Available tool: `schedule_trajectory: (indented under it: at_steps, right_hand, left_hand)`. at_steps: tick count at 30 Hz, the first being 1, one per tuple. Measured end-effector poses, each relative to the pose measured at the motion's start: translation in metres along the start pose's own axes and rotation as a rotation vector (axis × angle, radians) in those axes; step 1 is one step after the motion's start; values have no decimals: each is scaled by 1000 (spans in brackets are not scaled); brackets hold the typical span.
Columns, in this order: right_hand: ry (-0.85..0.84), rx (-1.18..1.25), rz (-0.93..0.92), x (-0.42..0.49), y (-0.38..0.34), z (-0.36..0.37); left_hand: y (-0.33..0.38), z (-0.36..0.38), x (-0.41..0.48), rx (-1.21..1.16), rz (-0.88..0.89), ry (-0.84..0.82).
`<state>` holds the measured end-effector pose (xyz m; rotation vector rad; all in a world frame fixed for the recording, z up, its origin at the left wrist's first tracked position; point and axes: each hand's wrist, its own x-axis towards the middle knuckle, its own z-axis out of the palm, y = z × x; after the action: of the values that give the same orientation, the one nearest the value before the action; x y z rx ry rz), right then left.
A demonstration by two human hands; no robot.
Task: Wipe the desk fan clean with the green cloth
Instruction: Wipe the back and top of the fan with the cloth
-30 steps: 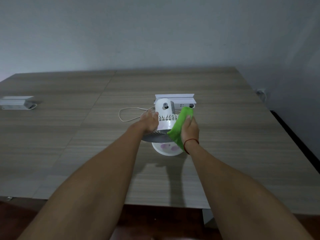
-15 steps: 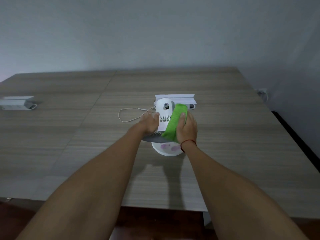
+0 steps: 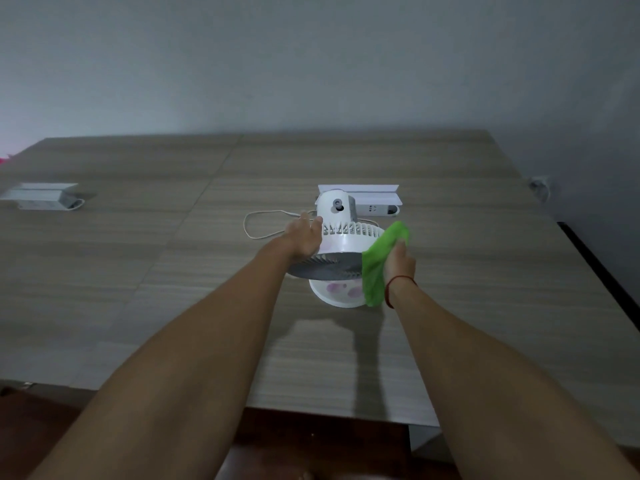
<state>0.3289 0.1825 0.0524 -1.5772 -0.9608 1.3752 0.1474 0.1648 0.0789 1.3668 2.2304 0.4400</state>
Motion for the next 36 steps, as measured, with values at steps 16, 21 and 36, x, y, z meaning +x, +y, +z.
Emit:
schedule_trajectory:
  at_steps: [16,21,36]
  right_hand:
    - [-258,-545,-592,-36,-39,17]
    - [-133,-278,-443,-31,-45,2]
    - [-75,-310,-62,-9,-34,-27]
  left_hand:
    - [16,-19,-35,-70,105,250]
    - [56,-23,-69,116,200,567]
    - [75,-8,-83,291,275,381]
